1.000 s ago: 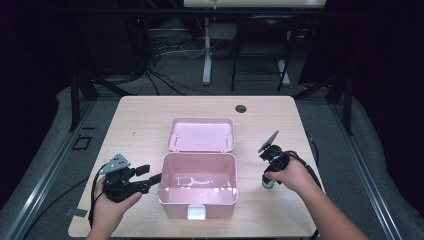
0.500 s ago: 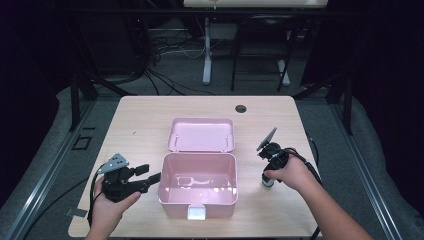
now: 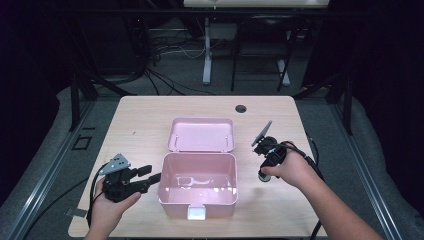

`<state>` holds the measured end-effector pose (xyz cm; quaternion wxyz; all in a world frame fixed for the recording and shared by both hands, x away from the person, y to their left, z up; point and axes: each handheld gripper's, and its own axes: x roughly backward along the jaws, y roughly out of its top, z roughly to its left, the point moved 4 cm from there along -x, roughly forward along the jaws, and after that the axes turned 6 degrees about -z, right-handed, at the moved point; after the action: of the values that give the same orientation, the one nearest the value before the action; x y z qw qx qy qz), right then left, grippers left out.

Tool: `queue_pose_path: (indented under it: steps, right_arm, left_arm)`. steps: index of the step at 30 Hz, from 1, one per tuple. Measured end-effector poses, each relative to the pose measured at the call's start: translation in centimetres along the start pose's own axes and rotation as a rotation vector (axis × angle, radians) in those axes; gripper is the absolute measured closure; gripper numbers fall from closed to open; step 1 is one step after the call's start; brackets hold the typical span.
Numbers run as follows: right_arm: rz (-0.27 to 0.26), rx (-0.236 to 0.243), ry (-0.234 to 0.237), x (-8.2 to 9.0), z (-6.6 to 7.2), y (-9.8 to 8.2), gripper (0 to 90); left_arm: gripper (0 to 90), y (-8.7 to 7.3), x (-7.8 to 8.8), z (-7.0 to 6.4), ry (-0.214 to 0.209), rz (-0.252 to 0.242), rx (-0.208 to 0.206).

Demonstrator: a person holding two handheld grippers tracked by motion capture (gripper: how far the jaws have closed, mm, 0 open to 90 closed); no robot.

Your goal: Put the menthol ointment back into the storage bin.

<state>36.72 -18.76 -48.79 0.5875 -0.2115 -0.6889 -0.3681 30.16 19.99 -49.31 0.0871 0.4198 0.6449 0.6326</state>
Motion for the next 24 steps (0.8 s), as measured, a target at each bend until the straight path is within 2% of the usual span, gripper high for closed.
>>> queue_pose_path:
  steps: [4, 6, 8, 11, 16, 24]
  right_arm:
    - [-0.021, 0.018, -0.004, 0.9, 0.6, 0.6, 50.0]
    - [-0.020, 0.033, -0.005, 1.5, 0.8, 0.8, 50.0]
    - [-0.024, 0.050, -0.004, 1.9, 1.0, 1.1, 50.0]
    - [-0.024, 0.069, -0.005, 2.6, 1.5, 1.5, 50.0]
    - [-0.035, 0.093, 0.007, 3.4, 2.1, 1.9, 50.0]
    - [-0.040, 0.141, 0.016, 4.4, 2.6, 2.7, 50.0]
  left_arm:
    - [46.2, 0.3, 0.1, 0.1, 0.005, -0.022, -0.015]
    - [44.8, 0.3, 0.2, 0.1, -0.004, -0.014, -0.015]
    - [44.4, 0.2, 0.1, 0.2, 0.012, -0.014, -0.014]
    - [43.5, 0.2, 0.2, 0.3, 0.019, 0.013, -0.011]
    - [38.4, 0.2, 0.1, 0.3, 0.030, 0.004, -0.018]
    - [38.0, 0.2, 0.2, 0.2, 0.023, 0.005, -0.012]
